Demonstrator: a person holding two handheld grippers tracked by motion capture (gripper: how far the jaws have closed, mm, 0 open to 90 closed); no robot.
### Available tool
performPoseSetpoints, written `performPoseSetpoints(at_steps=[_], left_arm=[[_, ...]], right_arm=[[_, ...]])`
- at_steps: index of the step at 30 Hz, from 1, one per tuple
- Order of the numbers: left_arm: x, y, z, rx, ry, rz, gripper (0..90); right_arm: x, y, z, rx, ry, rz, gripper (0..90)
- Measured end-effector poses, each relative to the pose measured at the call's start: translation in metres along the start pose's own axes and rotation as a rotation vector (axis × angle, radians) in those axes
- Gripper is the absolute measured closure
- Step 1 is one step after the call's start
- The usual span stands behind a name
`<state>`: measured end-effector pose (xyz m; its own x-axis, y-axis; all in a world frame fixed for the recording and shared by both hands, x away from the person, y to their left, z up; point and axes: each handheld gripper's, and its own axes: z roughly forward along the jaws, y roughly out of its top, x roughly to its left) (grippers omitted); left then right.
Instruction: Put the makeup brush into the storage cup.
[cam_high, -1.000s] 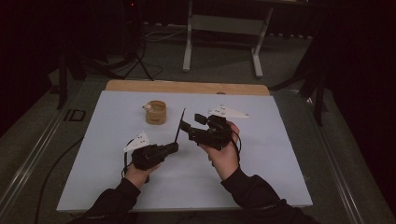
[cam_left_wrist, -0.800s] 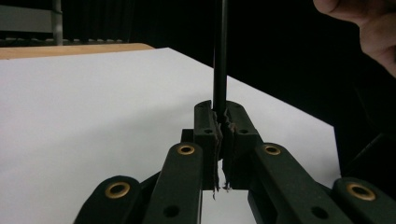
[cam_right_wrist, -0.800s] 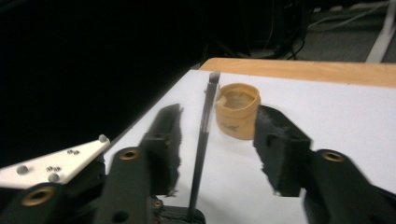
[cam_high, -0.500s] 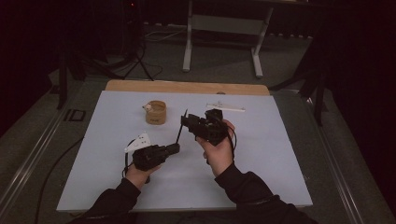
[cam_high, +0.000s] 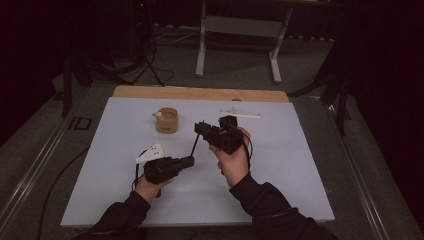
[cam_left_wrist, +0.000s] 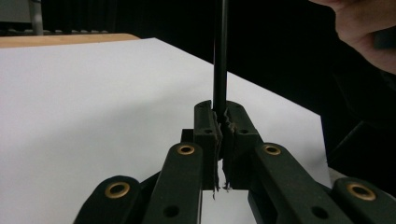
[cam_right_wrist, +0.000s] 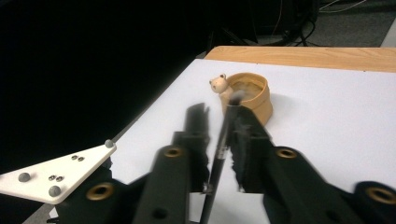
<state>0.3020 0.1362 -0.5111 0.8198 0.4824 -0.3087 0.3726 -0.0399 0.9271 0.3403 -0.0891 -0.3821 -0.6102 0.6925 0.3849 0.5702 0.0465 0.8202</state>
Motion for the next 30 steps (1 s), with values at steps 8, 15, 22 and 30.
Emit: performPoseSetpoints(at_steps=[8,15,22,30], left_arm=[[-0.002,0.001,0.002,0.009,-0.005,0.007,84.7],[-0.009,0.007,0.003,0.047,0.033,0.069,59.1],[-0.006,0.016,-0.001,0.081,0.060,0.026,30.3],[-0.004,0.025,-0.013,0.113,0.068,0.011,5.9]], right_arm=[[0.001,0.002,0.000,0.022,0.035,-0.017,85.3],[0.005,0.008,-0.001,0.020,0.038,-0.125,85.5],[0.004,0.013,-0.005,0.014,0.044,-0.258,85.5],[-0.011,0.015,-0.002,0.029,0.062,-0.305,85.4]])
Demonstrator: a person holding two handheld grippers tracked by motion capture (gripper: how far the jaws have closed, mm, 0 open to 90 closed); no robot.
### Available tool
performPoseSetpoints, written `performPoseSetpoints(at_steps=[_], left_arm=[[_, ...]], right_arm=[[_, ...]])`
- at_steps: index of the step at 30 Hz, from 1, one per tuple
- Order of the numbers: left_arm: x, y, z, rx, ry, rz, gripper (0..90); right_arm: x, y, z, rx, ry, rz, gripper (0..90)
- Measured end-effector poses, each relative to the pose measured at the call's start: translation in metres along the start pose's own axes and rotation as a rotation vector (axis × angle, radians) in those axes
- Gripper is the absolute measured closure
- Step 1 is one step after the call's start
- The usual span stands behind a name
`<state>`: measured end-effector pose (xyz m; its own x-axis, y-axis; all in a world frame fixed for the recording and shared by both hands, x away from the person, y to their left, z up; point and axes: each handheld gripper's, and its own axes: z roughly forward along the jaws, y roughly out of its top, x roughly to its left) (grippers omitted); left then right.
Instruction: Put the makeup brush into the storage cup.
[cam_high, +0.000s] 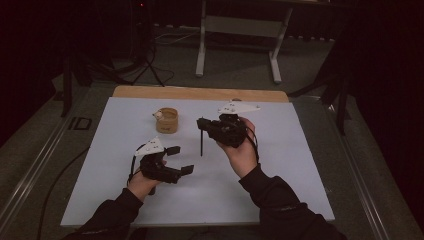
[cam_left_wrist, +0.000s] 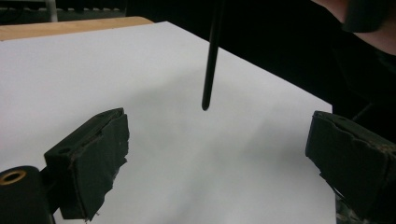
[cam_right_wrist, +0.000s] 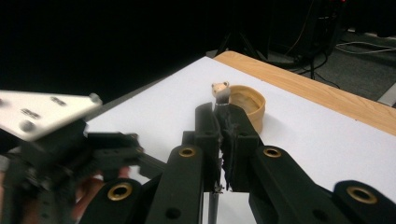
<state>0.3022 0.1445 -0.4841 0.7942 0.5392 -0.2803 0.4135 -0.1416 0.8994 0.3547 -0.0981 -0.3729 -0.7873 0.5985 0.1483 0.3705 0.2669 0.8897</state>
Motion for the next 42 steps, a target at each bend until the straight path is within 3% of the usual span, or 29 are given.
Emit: performPoseSetpoints(at_steps=[5,13,21,28,42], left_arm=[[0.001,-0.004,-0.010,0.012,0.026,0.018,6.0],[0.007,-0.013,-0.024,-0.017,0.049,0.043,6.1],[0.016,-0.022,-0.029,-0.061,0.067,0.026,6.5],[0.016,-0.023,-0.031,-0.071,0.065,0.047,6.8],[0.015,-0.027,-0.027,-0.054,0.051,0.041,6.8]], right_arm=[[-0.008,0.001,0.002,0.002,-0.004,0.007,85.5],[-0.022,0.010,0.007,-0.004,-0.042,-0.012,85.4],[-0.031,0.020,0.013,-0.020,-0.063,-0.040,85.5],[-0.040,0.029,0.023,-0.020,-0.053,-0.033,85.4],[-0.044,0.049,0.048,-0.038,-0.030,-0.037,85.5]])
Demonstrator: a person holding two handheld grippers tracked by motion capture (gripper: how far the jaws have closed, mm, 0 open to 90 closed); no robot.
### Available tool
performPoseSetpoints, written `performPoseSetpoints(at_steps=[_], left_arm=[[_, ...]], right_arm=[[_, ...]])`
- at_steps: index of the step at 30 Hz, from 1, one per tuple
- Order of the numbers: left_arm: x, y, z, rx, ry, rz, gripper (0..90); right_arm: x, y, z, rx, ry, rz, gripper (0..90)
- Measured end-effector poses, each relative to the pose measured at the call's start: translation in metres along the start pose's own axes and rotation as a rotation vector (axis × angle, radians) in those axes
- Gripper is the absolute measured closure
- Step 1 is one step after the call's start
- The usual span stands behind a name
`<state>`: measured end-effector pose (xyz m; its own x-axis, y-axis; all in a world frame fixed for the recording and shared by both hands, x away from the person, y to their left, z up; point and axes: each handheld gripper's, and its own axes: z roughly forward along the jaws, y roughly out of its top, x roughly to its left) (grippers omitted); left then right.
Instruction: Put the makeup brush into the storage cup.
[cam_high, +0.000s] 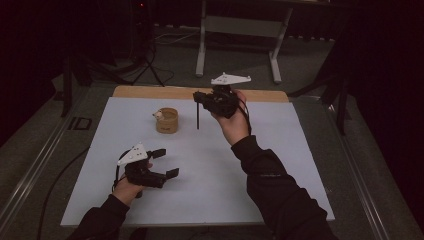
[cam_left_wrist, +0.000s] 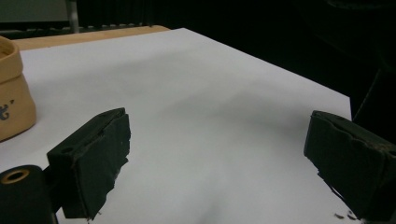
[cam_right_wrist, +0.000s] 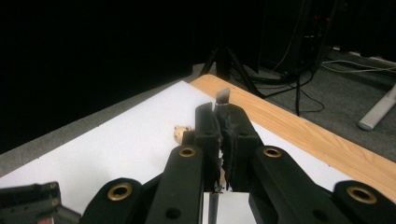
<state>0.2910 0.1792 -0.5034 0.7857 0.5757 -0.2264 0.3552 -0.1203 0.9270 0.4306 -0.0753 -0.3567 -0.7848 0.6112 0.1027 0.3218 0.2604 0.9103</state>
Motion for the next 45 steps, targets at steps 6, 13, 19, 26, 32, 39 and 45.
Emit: performPoseSetpoints(at_steps=[6,13,19,26,32,39,45], left_arm=[[0.000,0.000,0.001,0.000,-0.004,0.005,6.8],[0.001,-0.001,-0.001,-0.001,-0.011,0.002,6.8],[0.000,-0.001,-0.003,0.002,-0.008,0.005,6.9],[0.000,-0.002,-0.003,0.006,-0.012,0.010,7.0],[0.000,-0.002,-0.003,0.012,-0.014,0.013,7.0],[0.000,0.000,-0.005,-0.001,-0.009,0.018,7.1],[0.000,-0.001,-0.004,0.007,-0.013,0.021,7.1]], right_arm=[[0.000,0.006,0.014,0.002,0.012,0.003,85.5],[0.003,0.013,0.032,0.004,0.023,-0.003,85.5],[0.004,0.021,0.043,-0.003,0.025,-0.001,85.5],[0.009,0.032,0.055,-0.023,0.031,-0.007,85.5],[0.009,0.034,0.063,-0.036,0.033,-0.005,85.5],[0.011,0.039,0.073,-0.045,0.035,-0.013,85.5],[0.012,0.042,0.082,-0.053,0.037,-0.021,85.5]])
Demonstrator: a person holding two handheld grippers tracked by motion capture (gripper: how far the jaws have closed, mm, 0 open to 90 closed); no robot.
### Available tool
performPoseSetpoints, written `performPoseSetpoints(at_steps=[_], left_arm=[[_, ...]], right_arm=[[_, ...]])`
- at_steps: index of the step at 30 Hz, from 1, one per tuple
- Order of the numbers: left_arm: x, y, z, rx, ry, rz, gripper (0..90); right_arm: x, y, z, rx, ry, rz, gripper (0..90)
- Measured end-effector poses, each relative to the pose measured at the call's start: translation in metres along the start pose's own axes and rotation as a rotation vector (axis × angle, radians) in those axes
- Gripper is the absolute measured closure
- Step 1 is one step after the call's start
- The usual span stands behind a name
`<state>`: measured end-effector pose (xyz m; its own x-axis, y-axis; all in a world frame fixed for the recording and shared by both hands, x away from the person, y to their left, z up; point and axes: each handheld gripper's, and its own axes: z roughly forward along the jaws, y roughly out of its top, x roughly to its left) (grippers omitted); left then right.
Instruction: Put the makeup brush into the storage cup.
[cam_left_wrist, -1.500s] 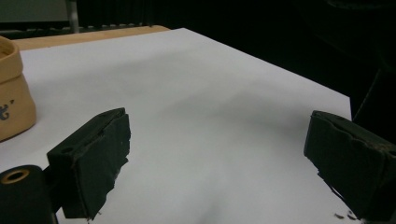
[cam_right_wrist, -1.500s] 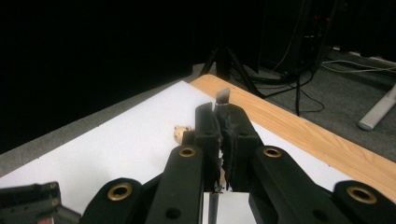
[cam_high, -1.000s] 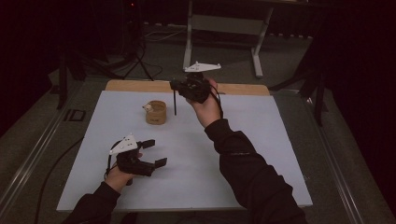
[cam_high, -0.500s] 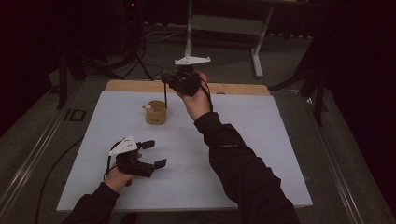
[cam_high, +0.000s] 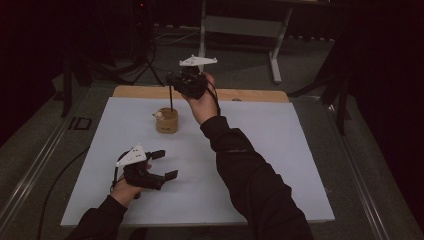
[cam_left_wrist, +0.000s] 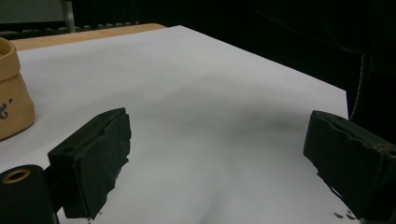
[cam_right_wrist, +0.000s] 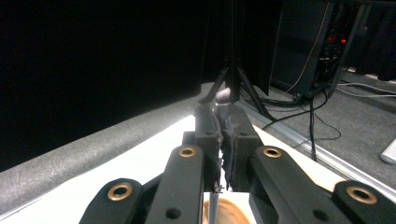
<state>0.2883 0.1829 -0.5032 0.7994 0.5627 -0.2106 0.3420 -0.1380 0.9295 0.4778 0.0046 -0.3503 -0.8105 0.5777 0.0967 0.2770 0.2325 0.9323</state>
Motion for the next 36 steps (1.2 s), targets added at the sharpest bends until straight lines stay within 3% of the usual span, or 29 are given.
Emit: performPoseSetpoints(at_steps=[11,18,28,36], left_arm=[[-0.001,0.000,-0.001,-0.003,0.015,0.017,7.0],[-0.001,0.000,-0.001,-0.008,0.009,0.008,7.1],[-0.002,0.000,-0.002,-0.004,0.011,0.015,7.1],[-0.003,-0.001,-0.003,-0.003,0.014,0.014,7.1]], right_arm=[[-0.002,0.004,0.017,0.000,-0.011,-0.021,85.5],[-0.007,0.000,0.025,-0.006,-0.010,0.004,85.5],[-0.010,-0.016,0.045,0.030,-0.032,0.012,85.5],[-0.011,-0.026,0.051,0.057,-0.047,0.016,85.4]])
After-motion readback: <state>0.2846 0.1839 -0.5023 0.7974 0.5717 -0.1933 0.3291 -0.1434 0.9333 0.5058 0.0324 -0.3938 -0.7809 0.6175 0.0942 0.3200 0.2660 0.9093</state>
